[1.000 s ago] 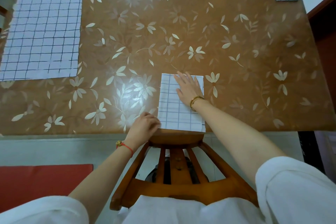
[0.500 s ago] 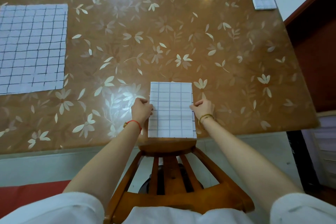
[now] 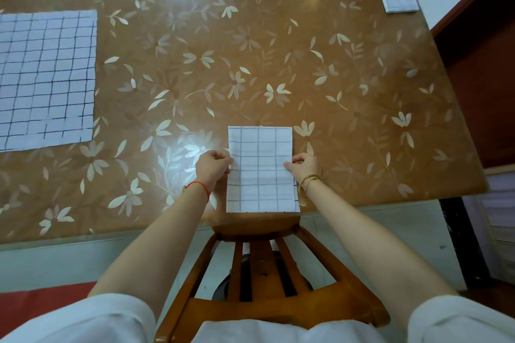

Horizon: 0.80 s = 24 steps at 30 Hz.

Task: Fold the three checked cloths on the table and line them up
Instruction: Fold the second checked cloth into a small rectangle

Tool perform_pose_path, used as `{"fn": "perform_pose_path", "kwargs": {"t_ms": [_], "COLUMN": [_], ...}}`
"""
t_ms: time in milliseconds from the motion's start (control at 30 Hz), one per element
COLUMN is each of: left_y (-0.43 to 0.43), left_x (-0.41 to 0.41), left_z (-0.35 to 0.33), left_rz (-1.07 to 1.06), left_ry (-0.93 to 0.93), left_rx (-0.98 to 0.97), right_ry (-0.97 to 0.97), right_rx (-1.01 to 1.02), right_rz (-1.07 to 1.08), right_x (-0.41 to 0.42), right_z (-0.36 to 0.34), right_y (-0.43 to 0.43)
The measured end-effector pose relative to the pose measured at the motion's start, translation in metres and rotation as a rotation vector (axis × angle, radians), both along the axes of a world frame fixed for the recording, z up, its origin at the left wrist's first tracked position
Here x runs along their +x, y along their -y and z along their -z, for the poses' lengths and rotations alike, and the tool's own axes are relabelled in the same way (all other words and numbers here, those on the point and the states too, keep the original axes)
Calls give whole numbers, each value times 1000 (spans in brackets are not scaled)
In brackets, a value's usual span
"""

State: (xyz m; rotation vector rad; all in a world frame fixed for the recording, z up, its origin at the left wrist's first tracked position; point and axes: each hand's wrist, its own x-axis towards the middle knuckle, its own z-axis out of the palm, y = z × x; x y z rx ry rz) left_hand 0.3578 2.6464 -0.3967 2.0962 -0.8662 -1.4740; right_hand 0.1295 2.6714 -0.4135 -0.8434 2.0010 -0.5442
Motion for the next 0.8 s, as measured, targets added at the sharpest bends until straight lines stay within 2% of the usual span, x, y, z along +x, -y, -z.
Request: {"fn": "perform_pose_path", "kwargs": {"t_ms": [167, 367, 500, 667, 800], "left_y": [-10, -6, -3, -5, -7], "left_x": [1, 1, 4, 10, 15], "left_z": [1, 0, 0, 3, 8], "left_rz": [56, 71, 48, -12, 11], "left_ry": [50, 76, -33, -108, -96], "left_rx": [-74, -29, 41, 43, 6], "right_ry": [38, 247, 376, 188, 281], "right_rx": [-64, 135, 197, 84, 62], "right_rz": [-45, 89, 109, -8, 47], "right_x": [-3, -7, -16, -21, -17], "right_z": [1, -5, -14, -11, -8], "right_y": [-4, 4, 10, 9, 4]}}
